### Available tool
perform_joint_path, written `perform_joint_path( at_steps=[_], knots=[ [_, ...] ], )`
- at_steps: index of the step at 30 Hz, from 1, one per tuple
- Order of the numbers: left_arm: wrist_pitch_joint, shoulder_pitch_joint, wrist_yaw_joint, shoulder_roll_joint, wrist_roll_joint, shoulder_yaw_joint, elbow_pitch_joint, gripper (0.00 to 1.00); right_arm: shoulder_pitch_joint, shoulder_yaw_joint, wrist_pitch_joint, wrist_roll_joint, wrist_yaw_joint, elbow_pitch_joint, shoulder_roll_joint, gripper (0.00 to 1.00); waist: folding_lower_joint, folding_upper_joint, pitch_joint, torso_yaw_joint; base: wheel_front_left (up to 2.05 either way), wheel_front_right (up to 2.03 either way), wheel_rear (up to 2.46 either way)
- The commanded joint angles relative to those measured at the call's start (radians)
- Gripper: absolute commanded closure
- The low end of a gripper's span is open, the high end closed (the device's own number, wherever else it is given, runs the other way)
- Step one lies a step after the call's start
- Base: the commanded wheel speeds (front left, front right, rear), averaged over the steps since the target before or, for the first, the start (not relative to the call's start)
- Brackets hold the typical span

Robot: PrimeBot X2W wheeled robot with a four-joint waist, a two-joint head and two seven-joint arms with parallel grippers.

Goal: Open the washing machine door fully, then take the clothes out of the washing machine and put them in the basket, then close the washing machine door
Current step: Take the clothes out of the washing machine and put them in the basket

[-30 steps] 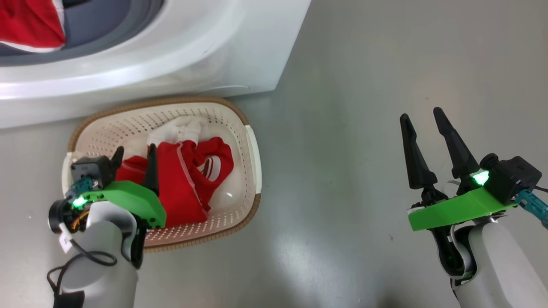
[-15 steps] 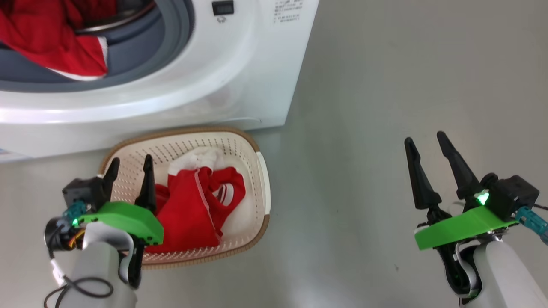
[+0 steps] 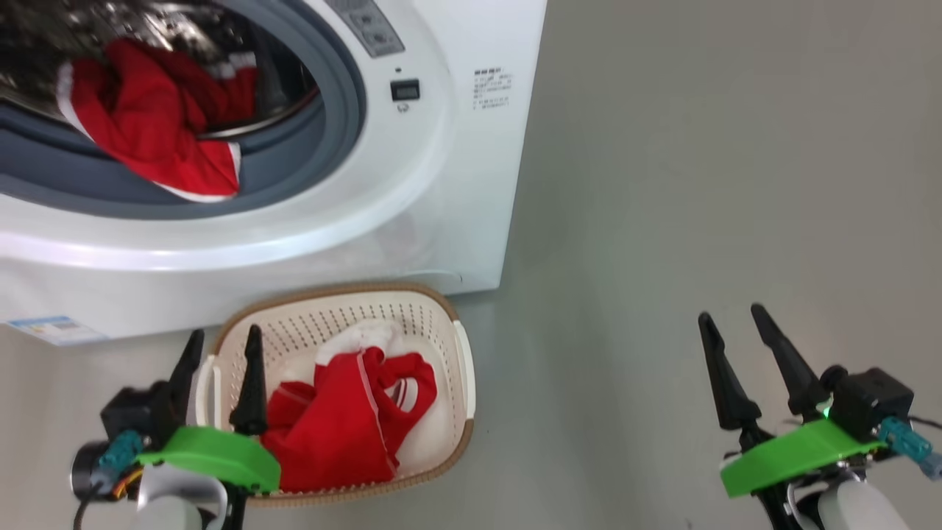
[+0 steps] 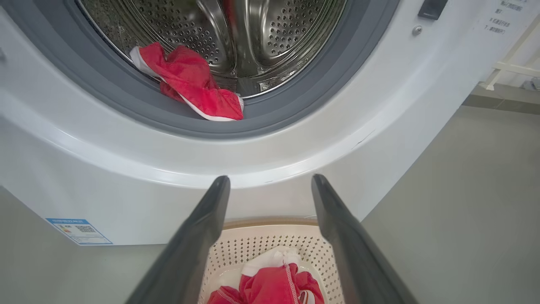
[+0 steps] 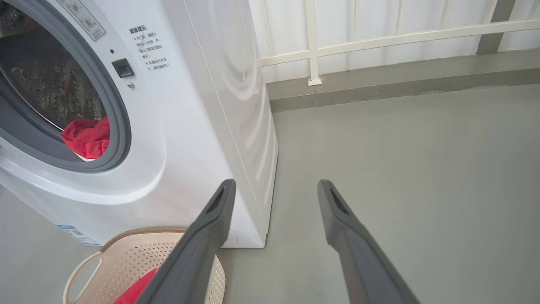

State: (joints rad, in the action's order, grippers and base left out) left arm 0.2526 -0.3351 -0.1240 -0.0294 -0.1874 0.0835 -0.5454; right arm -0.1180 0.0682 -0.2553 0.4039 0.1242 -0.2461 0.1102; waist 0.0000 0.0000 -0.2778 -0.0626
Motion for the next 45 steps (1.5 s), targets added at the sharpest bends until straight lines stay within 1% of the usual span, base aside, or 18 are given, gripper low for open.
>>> perform_joint_path(
  at_steps=[1, 7, 15, 20, 26, 38, 45],
  knots=[
    [0.009, 0.031, -0.005, -0.021, -0.004, 0.033, 0.042, 0.00, 0.020, 0.016, -0.006, -0.004, 0.007, 0.020, 0.014, 0.00, 0.0000, 0.0000, 0.054, 0.007, 0.00, 0.00, 0.00],
    [0.009, 0.114, 0.002, -0.021, 0.015, 0.024, 0.134, 0.00, 0.068, 0.008, -0.006, -0.002, 0.007, 0.026, 0.022, 0.00, 0.0000, 0.0000, 0.101, 0.015, 0.00, 0.00, 0.00],
    [0.009, 0.227, 0.019, -0.021, 0.002, 0.023, 0.224, 0.00, 0.138, -0.015, -0.006, -0.001, 0.007, 0.039, 0.027, 0.00, 0.0000, 0.0000, 0.165, 0.024, 0.00, 0.00, 0.00],
    [0.009, 0.297, 0.024, -0.021, -0.003, 0.027, 0.283, 0.00, 0.185, -0.032, -0.006, -0.001, 0.007, 0.057, 0.025, 0.00, 0.0000, 0.0000, 0.193, 0.032, 0.00, 0.00, 0.00],
    [0.009, 0.357, 0.041, -0.021, -0.014, 0.027, 0.335, 0.00, 0.225, -0.044, -0.006, -0.002, 0.007, 0.067, 0.023, 0.00, 0.0000, 0.0000, 0.211, 0.033, 0.00, 0.00, 0.00],
    [0.009, 0.363, 0.051, -0.021, -0.029, 0.015, 0.363, 0.00, 0.222, -0.054, -0.006, -0.005, 0.007, 0.075, 0.023, 0.00, 0.0000, 0.0000, 0.187, 0.037, 0.00, 0.00, 0.00],
    [0.009, 0.338, 0.059, -0.021, -0.034, -0.001, 0.349, 0.00, 0.199, -0.047, -0.006, -0.007, 0.007, 0.069, 0.016, 0.00, 0.0000, 0.0000, 0.162, 0.037, 0.00, 0.00, 0.00]
  ],
)
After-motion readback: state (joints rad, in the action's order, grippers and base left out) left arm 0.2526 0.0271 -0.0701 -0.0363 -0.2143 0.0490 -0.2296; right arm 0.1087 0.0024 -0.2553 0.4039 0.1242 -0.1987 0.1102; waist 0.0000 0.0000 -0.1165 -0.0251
